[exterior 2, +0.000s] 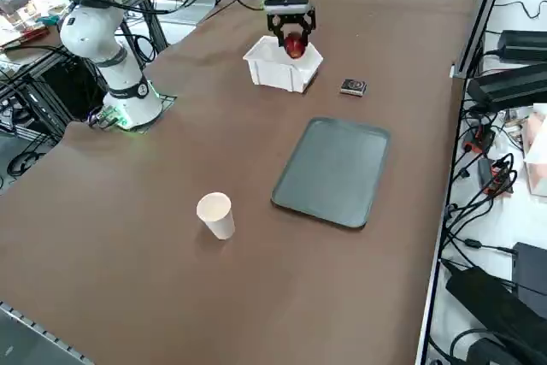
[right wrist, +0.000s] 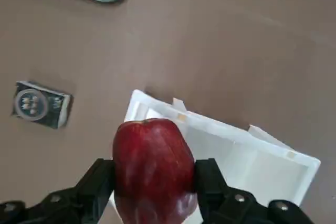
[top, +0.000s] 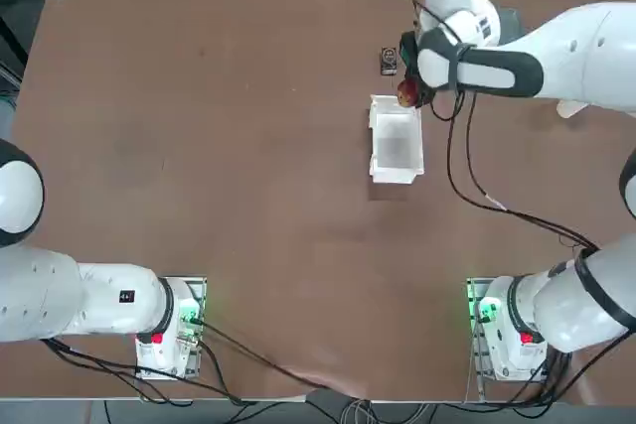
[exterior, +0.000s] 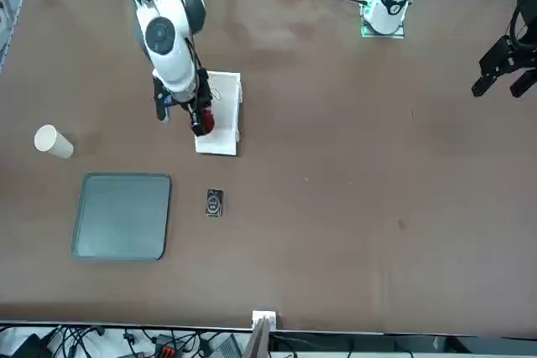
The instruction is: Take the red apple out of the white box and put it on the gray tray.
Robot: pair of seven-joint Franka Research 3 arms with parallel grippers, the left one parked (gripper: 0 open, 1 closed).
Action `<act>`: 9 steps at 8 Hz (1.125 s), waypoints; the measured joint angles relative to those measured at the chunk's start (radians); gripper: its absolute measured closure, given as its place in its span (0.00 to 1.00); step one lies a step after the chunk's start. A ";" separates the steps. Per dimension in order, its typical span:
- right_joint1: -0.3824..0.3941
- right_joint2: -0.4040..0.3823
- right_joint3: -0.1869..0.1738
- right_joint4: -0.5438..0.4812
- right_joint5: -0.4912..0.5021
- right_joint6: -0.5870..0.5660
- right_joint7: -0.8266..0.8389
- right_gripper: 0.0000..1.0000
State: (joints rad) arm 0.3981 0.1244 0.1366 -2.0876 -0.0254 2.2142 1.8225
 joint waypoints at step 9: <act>-0.312 0.233 -0.014 0.457 -0.063 -0.307 -1.237 0.14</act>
State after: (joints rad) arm 0.0857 0.3577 0.1226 -1.6305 -0.0883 1.9069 0.5851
